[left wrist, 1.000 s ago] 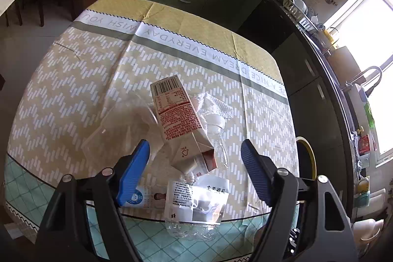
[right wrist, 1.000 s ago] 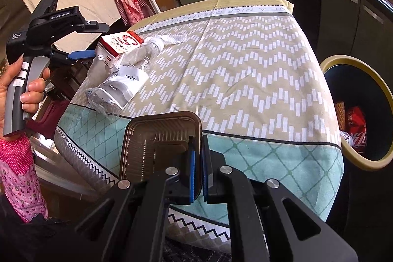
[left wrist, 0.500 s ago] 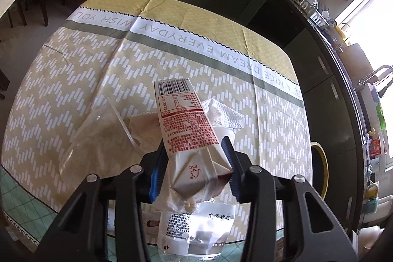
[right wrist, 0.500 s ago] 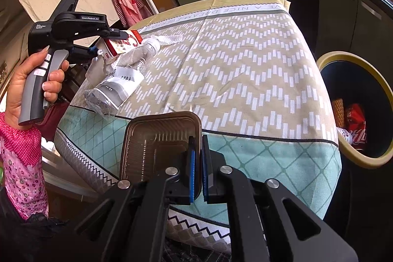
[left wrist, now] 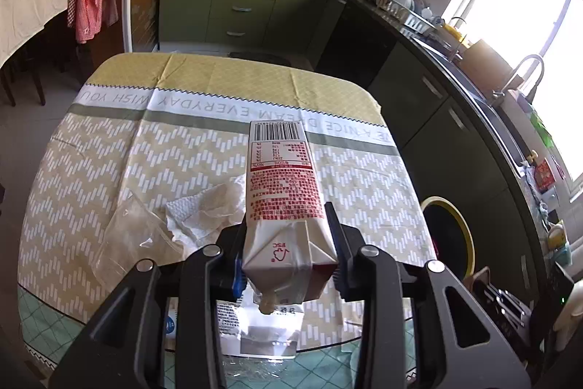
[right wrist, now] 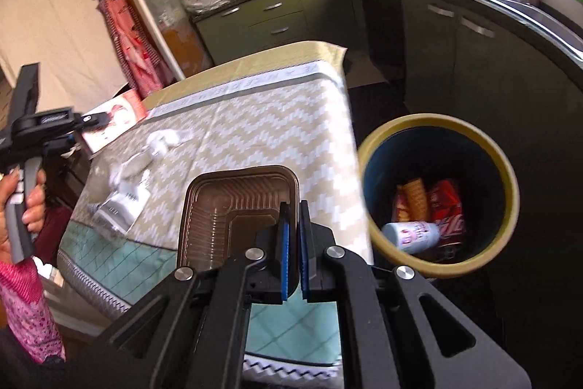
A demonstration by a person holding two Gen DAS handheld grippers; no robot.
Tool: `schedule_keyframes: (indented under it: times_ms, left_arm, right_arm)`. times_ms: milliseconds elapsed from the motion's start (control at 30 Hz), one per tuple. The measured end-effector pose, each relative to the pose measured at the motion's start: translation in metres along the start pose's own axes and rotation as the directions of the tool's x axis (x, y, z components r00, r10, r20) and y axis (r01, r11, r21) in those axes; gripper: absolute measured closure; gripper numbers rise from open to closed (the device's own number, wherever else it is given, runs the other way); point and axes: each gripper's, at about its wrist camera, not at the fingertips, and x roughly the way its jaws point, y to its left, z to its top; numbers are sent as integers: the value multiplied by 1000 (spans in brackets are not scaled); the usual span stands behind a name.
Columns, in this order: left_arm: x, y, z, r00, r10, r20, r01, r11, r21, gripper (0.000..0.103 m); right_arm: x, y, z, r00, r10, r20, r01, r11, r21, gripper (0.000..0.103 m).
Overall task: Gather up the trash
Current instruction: 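Drop the brown tray into the bin with right while left carries the carton there and releases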
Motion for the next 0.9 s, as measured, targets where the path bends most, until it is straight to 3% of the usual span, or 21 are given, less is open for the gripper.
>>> schedule_keyframes:
  times_ms: [133,267,300,333,367,400,467,600,900]
  left_arm:
    - [-15,-31,-5,999,-53,12,51,995,83,69]
    - [-16,-57,-11,996,-91,-9,91,986,140,69]
    - [-15,-63,-12,995,-98,-15,99,983,153,69]
    - [-14,-68,-14,994,-106,-22,108,981,163,69]
    - [-12,-73,-15,993,-112,-30,116,978,172,69]
    - [-10,-79,-16,992,-117,-39,122,975,183,69]
    - [-4,-90,-17,991,-124,-54,132,970,206,69]
    - [11,-120,-22,983,-150,-105,172,950,261,69]
    - [51,-224,-41,952,-216,-217,288,873,395,69]
  right_arm:
    - [24,-55,18,984,-174,-39,177,981,78,98]
    - [66,-99,29,960,-262,-97,273,954,124,96]
    - [77,-107,31,958,-263,-113,276,952,128,82]
    - [86,-116,32,954,-275,-122,291,947,138,57]
    - [93,-122,32,945,-301,-126,317,939,135,51]
    - [95,-125,31,939,-319,-129,336,932,137,55]
    - [90,-133,28,952,-286,-109,302,935,185,62]
    - [64,-135,17,955,-292,-57,297,930,214,62]
    - [-21,-152,-22,923,-382,49,349,884,310,62]
